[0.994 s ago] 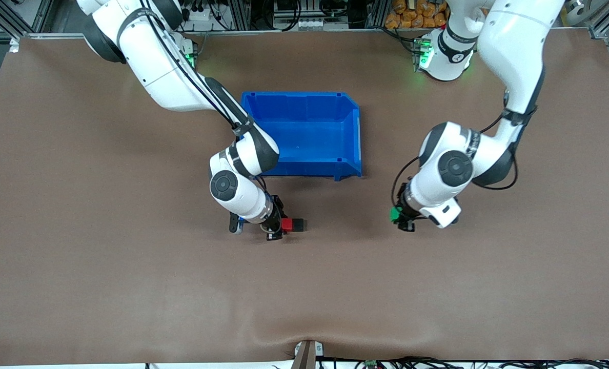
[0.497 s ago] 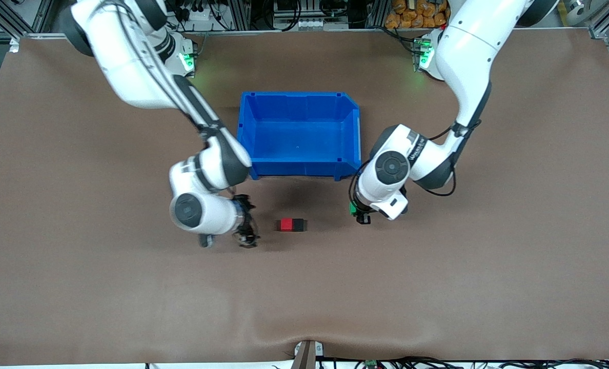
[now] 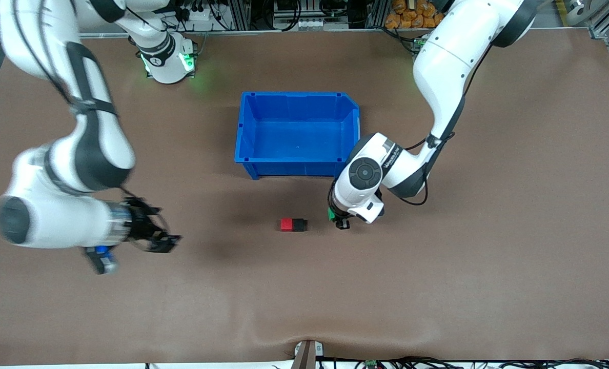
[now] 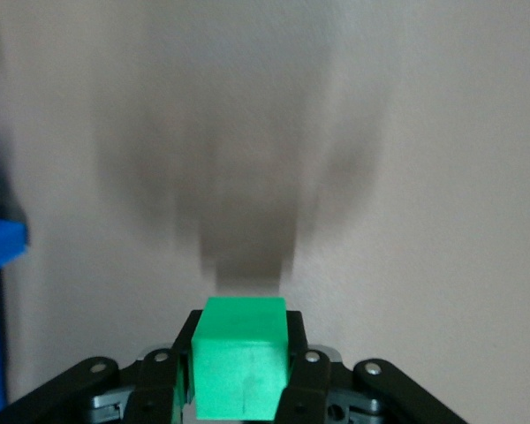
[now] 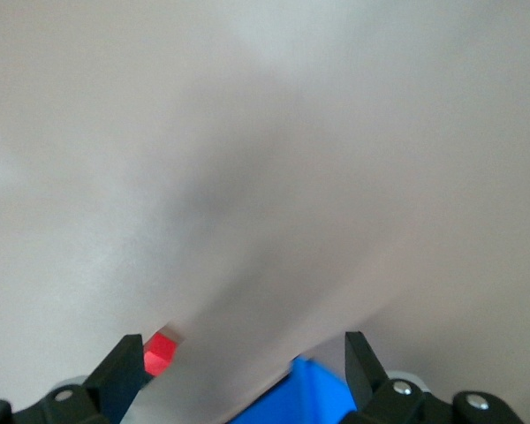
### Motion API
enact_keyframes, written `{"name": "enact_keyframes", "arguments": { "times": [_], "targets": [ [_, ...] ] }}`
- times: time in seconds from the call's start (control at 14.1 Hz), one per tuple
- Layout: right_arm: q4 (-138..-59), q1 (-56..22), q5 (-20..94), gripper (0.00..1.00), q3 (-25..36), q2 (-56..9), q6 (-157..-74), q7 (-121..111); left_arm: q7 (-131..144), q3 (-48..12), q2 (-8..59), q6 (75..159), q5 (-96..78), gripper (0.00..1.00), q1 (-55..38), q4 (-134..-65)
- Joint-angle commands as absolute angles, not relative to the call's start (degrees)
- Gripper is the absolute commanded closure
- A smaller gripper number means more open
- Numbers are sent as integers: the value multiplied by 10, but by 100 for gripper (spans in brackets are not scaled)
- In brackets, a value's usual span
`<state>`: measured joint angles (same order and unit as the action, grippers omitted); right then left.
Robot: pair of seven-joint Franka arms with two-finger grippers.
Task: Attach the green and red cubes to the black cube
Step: 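Withdraw the right gripper while the left gripper lowers the green cube, then press the green cube against the black cube with the left gripper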
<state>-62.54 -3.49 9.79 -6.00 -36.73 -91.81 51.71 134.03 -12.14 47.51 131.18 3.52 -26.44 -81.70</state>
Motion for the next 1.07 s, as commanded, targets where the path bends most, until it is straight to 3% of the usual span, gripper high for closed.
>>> {"name": "enact_keyframes", "arguments": {
  "times": [0.0, 0.43, 0.57, 0.78, 0.85, 0.99],
  "targets": [
    [-640, 7, 64, 0, -74, -308, -860, 380, 1347, -114, 511, 1297, 30, 100, -274, -759],
    [-684, 65, 29, 0, -71, -186, -780, 53, 1347, -113, 551, 1301, 30, 100, -296, -702],
    [-775, 57, 27, 0, -68, -118, -822, 18, 1347, -113, 560, 1310, 30, 100, -307, -699],
    [-972, 30, 25, 0, -68, -1, -955, 18, 1347, -113, 589, 1316, 30, 100, -317, -662],
    [-990, 30, 25, 0, -68, 13, -968, 21, 1347, -113, 592, 1317, 30, 100, -319, -658],
    [-921, 23, 23, 0, -51, -5, -950, 20, 1347, -109, 594, 1327, 30, 100, -321, -658]
  ]
}}
